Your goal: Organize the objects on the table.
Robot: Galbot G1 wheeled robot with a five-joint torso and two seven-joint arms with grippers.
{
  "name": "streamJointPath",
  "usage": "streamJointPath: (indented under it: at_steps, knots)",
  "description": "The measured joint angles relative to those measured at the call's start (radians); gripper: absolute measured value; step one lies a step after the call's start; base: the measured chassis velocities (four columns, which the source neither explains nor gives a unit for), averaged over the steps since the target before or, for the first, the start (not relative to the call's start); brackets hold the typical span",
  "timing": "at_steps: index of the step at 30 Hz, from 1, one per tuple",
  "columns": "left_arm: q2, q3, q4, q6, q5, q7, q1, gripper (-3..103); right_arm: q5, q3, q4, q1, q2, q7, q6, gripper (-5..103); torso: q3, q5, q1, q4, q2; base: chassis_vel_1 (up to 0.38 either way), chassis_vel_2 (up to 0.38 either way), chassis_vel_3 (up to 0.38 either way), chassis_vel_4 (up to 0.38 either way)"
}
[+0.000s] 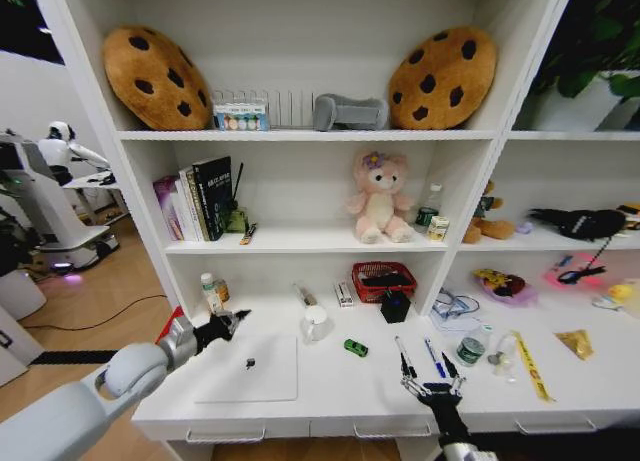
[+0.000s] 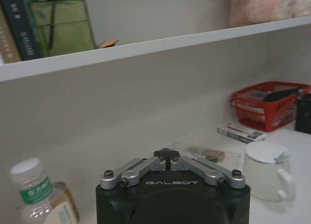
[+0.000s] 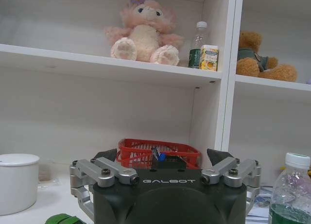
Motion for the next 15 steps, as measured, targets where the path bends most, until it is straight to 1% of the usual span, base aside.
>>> streamJointPath:
  at_steps: [1, 3, 4, 5, 6, 7, 8, 9, 10, 11, 12, 13, 14, 15]
  knots:
    - [-0.021, -0.005, 0.002, 0.001, -0.007, -0.03, 0.005, -3, 0.004, 0.013, 0.006, -0.011, 0.005, 0.0, 0.003, 100, 0.0, 0.0, 0.0, 0.0001, 0.0, 0.0, 0.0, 0.0, 0.0]
    - [-0.061, -0.035, 0.001, 0.003, -0.013, -0.07, 0.028, 7, 0.015, 0.051, 0.019, -0.038, 0.025, -0.007, 0.016, 100, 0.0, -0.0004, 0.0, -0.0018, 0.0, 0.0, 0.0, 0.0, 0.0]
    - [-0.061, -0.035, 0.001, 0.003, -0.013, -0.07, 0.028, 7, 0.015, 0.051, 0.019, -0.038, 0.025, -0.007, 0.016, 100, 0.0, -0.0004, 0.0, -0.0018, 0.0, 0.0, 0.0, 0.0, 0.0]
    - [-0.086, -0.088, -0.007, 0.001, -0.009, -0.07, 0.07, 7, 0.024, 0.063, 0.023, -0.044, 0.026, -0.01, 0.019, 100, 0.0, -0.0003, 0.0, -0.0021, 0.0, 0.0, 0.0, 0.0, 0.0]
    - [-0.108, -0.146, -0.019, -0.001, 0.003, -0.059, 0.122, 13, 0.032, 0.068, 0.024, -0.045, 0.02, -0.007, 0.019, 100, 0.0, -0.0003, 0.0, -0.002, 0.0, 0.0, 0.0, 0.0, 0.0]
    - [-0.117, -0.169, -0.024, -0.002, 0.008, -0.054, 0.145, 19, 0.035, 0.069, 0.024, -0.045, 0.018, -0.005, 0.019, 100, 0.0, -0.0002, 0.0, -0.0019, 0.0, 0.0, 0.0, 0.0, 0.0]
    - [-0.117, -0.169, -0.024, -0.002, 0.008, -0.054, 0.145, 19, 0.035, 0.069, 0.024, -0.045, 0.018, -0.005, 0.019, 100, 0.0, -0.0002, 0.0, -0.0019, 0.0, 0.0, 0.0, 0.0, 0.0]
    - [-0.128, -0.2, -0.031, -0.002, 0.016, -0.046, 0.178, 19, 0.038, 0.07, 0.024, -0.044, 0.013, 0.002, 0.017, 100, 0.0, 0.0, 0.0, -0.0015, 0.0, 0.0, 0.0, 0.0, 0.0]
    - [-0.148, -0.254, -0.042, -0.003, 0.033, -0.033, 0.232, 29, 0.04, 0.07, 0.023, -0.041, 0.005, 0.02, 0.013, 100, 0.0, -0.0001, 0.0, 0.0, 0.0, 0.0, 0.0, 0.0, 0.0]
    - [-0.168, -0.296, -0.051, -0.005, 0.051, -0.023, 0.273, 29, 0.04, 0.07, 0.019, -0.036, -0.003, 0.041, 0.008, 100, 0.0, 0.0, 0.0, 0.0002, 0.0, 0.0, 0.0, 0.0, 0.0]
    - [-0.168, -0.296, -0.051, -0.005, 0.051, -0.023, 0.273, 29, 0.04, 0.07, 0.019, -0.036, -0.003, 0.041, 0.008, 100, 0.0, 0.0, 0.0, 0.0002, 0.0, 0.0, 0.0, 0.0, 0.0]
    - [-0.18, -0.32, -0.057, -0.006, 0.063, -0.017, 0.294, 34, 0.04, 0.069, 0.017, -0.032, -0.007, 0.052, 0.005, 100, 0.0, -0.0001, 0.0, 0.0002, 0.0, 0.0, 0.0, 0.0, 0.0]
    - [-0.206, -0.369, -0.069, -0.008, 0.085, -0.006, 0.335, 40, 0.041, 0.069, 0.012, -0.026, -0.014, 0.074, 0.0, 100, 0.0, -0.0003, 0.0, 0.0004, 0.0, 0.0, 0.0, 0.0, 0.0]
    - [-0.233, -0.418, -0.083, -0.011, 0.105, 0.003, 0.374, 45, 0.043, 0.068, 0.008, -0.02, -0.022, 0.092, -0.008, 100, 0.0, 0.0001, 0.0, -0.0001, 0.0, 0.0, 0.0, 0.0, 0.0]
